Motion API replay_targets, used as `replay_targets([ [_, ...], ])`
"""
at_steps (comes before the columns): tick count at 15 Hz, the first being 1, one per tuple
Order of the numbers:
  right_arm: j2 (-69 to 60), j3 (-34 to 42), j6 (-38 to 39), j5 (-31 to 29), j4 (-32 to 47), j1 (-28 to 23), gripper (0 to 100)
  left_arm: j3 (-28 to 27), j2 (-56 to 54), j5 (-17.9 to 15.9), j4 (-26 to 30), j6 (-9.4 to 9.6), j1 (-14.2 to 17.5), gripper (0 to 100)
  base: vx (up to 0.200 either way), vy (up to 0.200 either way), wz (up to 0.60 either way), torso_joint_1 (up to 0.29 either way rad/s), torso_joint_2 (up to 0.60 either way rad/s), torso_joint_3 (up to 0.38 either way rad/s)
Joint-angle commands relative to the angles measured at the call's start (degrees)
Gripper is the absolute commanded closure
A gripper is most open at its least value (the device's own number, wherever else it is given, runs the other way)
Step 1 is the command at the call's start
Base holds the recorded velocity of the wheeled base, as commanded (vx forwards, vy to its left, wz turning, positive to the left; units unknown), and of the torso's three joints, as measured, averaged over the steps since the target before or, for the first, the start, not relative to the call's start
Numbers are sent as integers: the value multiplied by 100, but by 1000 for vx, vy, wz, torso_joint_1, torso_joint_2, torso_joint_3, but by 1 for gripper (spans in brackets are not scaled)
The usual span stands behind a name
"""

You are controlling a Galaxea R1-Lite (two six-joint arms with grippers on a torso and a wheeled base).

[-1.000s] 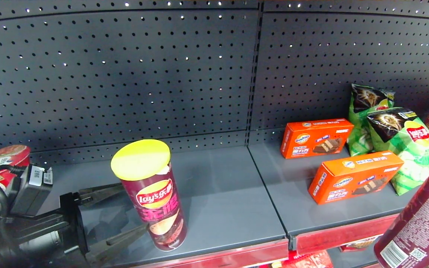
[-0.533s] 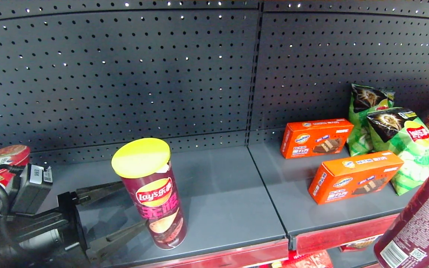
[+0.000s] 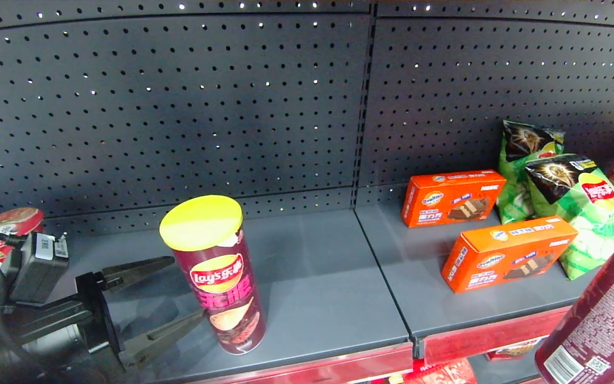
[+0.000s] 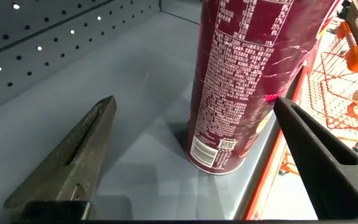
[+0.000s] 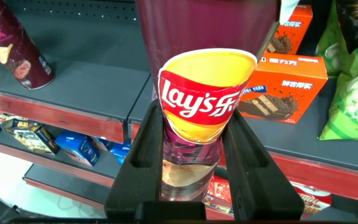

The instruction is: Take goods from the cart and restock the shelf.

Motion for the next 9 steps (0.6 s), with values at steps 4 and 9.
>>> replay_targets([
  [4,-3,25,77,2,5,15,100,-10,-631,4,53,-255,40,0,0,0,0,0,0,0],
  [9,-3,25,95,-7,-3,51,100,43,-1272,30,97,-510,48,0,0,0,0,0,0,0],
])
